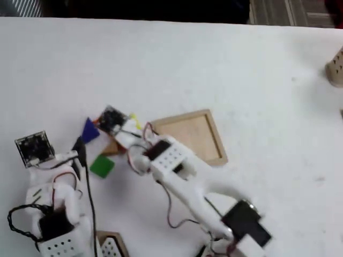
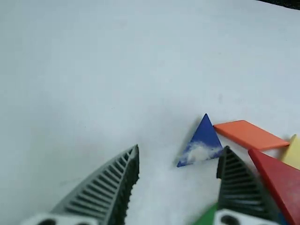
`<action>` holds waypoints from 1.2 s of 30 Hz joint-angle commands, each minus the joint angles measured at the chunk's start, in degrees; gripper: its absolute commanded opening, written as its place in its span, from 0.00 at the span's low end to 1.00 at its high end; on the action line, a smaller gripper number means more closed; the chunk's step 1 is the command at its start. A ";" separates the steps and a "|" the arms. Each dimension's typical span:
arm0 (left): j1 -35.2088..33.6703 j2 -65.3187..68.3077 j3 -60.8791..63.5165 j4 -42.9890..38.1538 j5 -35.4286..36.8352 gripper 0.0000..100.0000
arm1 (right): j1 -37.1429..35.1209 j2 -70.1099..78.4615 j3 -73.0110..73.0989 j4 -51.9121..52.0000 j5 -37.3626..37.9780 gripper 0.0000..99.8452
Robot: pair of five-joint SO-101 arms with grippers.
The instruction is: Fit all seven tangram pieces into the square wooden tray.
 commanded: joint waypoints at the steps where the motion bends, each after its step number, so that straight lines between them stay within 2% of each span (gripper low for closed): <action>1: -0.57 4.88 -2.64 -3.34 0.70 0.27 | -0.31 3.38 -6.95 -1.01 2.64 0.26; 11: -0.22 41.71 -13.10 -17.58 0.35 0.28 | -0.48 10.51 -14.51 1.45 2.73 0.26; 19: 3.21 65.27 -24.62 -18.37 0.26 0.28 | -1.45 16.66 -18.46 3.65 8.18 0.26; 24: 4.26 69.76 -26.90 -18.29 0.26 0.28 | -1.89 19.74 -23.38 10.68 12.57 0.26; 32: 5.05 69.85 -26.64 -18.29 0.26 0.28 | -1.63 24.31 -30.68 18.77 12.57 0.25; 34: 4.97 69.85 -26.64 -18.29 0.26 0.28 | -1.63 24.92 -31.47 19.47 12.48 0.21; 36: 4.79 70.02 -26.64 -18.29 0.26 0.28 | -1.63 25.54 -31.82 19.47 12.48 0.12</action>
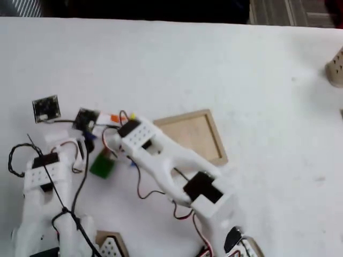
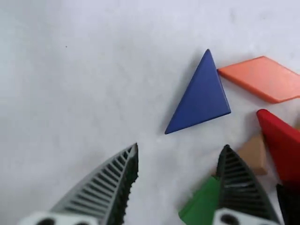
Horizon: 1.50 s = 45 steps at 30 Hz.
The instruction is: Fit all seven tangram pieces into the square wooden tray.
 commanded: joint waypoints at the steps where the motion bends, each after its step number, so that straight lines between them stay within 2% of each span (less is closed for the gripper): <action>1: 0.57 0.22 -2.73 -1.41 0.26 0.28 | -0.57 0.40 -1.58 1.27 0.79 0.07; 3: 0.57 0.31 -2.73 -1.41 0.26 0.28 | -0.57 0.48 -1.58 1.19 0.79 0.01; 6: 0.57 0.40 -2.73 -1.58 0.18 0.28 | -0.57 0.48 -1.58 1.27 0.70 0.05; 9: 0.57 0.40 -2.73 -1.76 0.18 0.28 | -0.57 0.22 -1.32 1.36 0.70 0.01; 12: 0.57 0.40 -2.73 -1.76 0.18 0.28 | -0.04 0.04 -1.32 2.33 0.62 0.02; 16: 0.57 0.40 -2.73 -1.76 0.18 0.27 | 2.07 -3.12 -2.20 6.20 -4.84 0.02; 21: 0.57 0.40 -2.73 -1.85 0.18 0.27 | 7.25 -13.41 -2.11 14.11 -10.99 0.02; 28: 0.48 0.48 -2.64 -1.85 0.18 0.27 | 19.47 -21.67 0.09 21.76 -16.26 0.02; 33: 0.48 0.13 -1.23 -3.08 0.09 0.27 | 23.87 -20.53 6.95 18.68 -15.65 0.02; 35: 0.48 0.13 -0.79 -3.78 0.09 0.27 | 24.66 -19.82 9.14 16.75 -12.57 0.02; 38: 0.48 0.13 -0.53 -3.87 0.09 0.27 | 24.48 -18.95 10.90 15.16 -8.18 0.02; 43: 0.48 0.13 -0.53 -3.52 0.09 0.27 | 24.13 -16.57 10.90 12.79 -7.30 0.02; 45: 0.48 0.13 -0.53 -3.52 0.09 0.27 | 23.16 -14.64 10.73 13.05 -5.98 0.05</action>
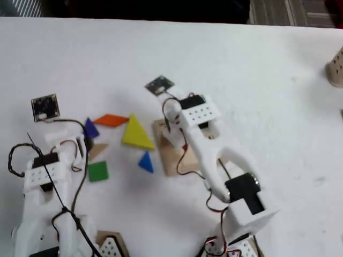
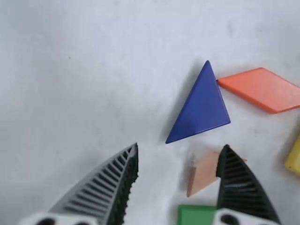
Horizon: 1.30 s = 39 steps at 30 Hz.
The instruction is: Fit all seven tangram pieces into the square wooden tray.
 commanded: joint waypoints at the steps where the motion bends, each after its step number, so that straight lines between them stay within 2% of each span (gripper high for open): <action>1: 0.48 -0.13 -0.62 -0.97 0.09 0.27 | -1.27 1.63 -1.23 -0.40 3.34 0.08; 6: 0.48 -0.22 -0.62 -0.88 0.09 0.27 | -1.71 7.16 -8.44 5.05 5.10 0.28; 8: 0.48 -0.22 -0.62 -0.88 0.09 0.27 | 0.40 8.22 -12.75 8.13 4.66 0.30; 11: 0.48 -0.22 -0.62 -0.88 -1.14 0.27 | 5.05 8.31 -19.78 14.37 4.31 0.24; 16: 0.84 -0.22 -0.62 -0.88 -2.73 0.27 | 13.05 8.31 -27.78 22.02 -1.14 0.04; 20: 2.59 -0.31 -0.88 -0.70 -2.64 0.27 | 16.66 8.84 -27.78 24.13 -2.81 0.03; 25: 14.37 -0.31 -6.59 5.27 -1.41 0.27 | 19.12 7.08 -18.99 20.18 -2.73 0.02; 30: 26.59 0.22 -16.53 11.25 7.12 0.27 | 21.85 0.04 -2.11 6.46 -8.00 0.02; 33: 35.21 0.31 -21.27 13.36 10.29 0.27 | 25.01 -4.44 7.65 -3.56 -13.71 0.02; 36: 43.47 0.31 -23.82 13.27 12.40 0.27 | 28.88 -7.96 13.80 -11.91 -18.90 0.02; 39: 49.63 0.57 -24.26 10.20 14.77 0.20 | 30.37 -8.66 15.30 -14.99 -21.27 0.02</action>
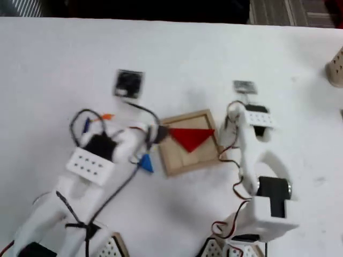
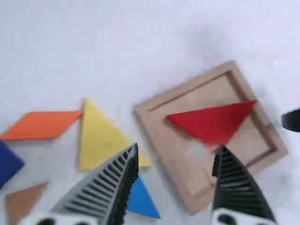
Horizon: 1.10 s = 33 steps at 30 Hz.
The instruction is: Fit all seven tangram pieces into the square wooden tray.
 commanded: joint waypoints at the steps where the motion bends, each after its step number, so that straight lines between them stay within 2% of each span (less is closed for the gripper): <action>1: 7.16 0.75 -3.43 -4.22 2.46 0.16 | 1.27 -3.56 0.97 -3.82 -2.73 0.02; 5: 9.36 9.54 -7.65 -8.09 2.46 0.01 | 0.48 -0.57 0.53 -4.53 -2.73 0.02; 7: 9.54 16.75 -11.69 -8.44 2.81 0.04 | 1.54 1.19 -0.70 -5.49 -2.73 0.02; 12: 11.47 32.75 -21.71 -8.09 2.81 0.02 | 6.20 3.56 -5.19 -5.23 -2.73 0.02; 19: 17.36 44.53 -30.51 -8.53 2.37 0.02 | 7.08 3.74 -6.42 -3.82 -1.41 0.02; 27: 17.10 59.03 -39.82 -10.64 2.81 0.02 | 7.96 3.74 -6.51 -3.91 -1.49 0.02; 33: 12.62 59.91 -41.32 -10.99 2.81 0.02 | 7.96 3.82 -6.51 -3.65 -1.14 0.02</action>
